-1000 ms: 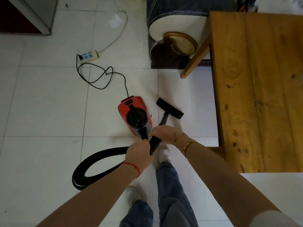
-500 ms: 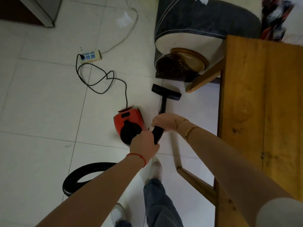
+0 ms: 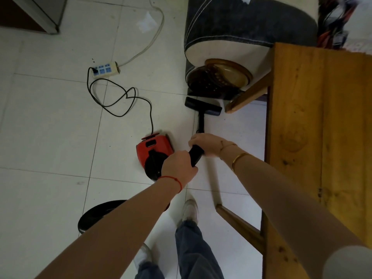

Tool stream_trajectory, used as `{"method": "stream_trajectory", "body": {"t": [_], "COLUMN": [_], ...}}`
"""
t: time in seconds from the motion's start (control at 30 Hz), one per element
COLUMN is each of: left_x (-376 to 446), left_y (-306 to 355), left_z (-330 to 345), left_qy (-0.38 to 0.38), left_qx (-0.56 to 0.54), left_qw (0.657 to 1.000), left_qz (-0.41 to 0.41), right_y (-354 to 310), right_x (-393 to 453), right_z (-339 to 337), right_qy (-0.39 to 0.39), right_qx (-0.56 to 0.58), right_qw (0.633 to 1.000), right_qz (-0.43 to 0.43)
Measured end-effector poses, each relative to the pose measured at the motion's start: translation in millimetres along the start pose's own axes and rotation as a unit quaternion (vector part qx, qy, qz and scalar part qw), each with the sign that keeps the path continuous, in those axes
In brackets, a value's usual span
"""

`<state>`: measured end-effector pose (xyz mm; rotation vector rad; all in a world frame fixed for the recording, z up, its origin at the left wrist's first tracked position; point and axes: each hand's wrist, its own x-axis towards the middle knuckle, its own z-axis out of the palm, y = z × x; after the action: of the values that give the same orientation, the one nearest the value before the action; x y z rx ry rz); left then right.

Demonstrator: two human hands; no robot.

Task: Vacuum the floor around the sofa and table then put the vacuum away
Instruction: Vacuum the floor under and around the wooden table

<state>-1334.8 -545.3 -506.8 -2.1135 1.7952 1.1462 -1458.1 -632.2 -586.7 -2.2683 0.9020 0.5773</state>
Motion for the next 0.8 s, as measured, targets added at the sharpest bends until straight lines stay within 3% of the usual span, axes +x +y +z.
{"method": "stream_trajectory", "body": {"t": [0.27,0.53,0.8], "left_x": [-48.9,-107.4,-145.7], "left_y": [-40.3,-97.8,-143.1], "left_z": [3.8,-13.5,-21.9], "left_qy": [-0.039,-0.062,-0.079], "left_qx": [0.071,0.186,0.222], "left_qw": [0.996,0.975,0.965], "left_qz": [0.037,0.102,0.118], "right_y": [-63.8,-152.3,-222.2], "right_x": [-30.6,-38.9,-40.6], "right_z": [43.0,91.4,112.8], "right_qy": [0.068,0.173,0.212], "right_qx": [0.124,0.228,0.283], "right_qw": [0.990,0.957,0.931], "right_qz": [0.023,0.047,0.086]}}
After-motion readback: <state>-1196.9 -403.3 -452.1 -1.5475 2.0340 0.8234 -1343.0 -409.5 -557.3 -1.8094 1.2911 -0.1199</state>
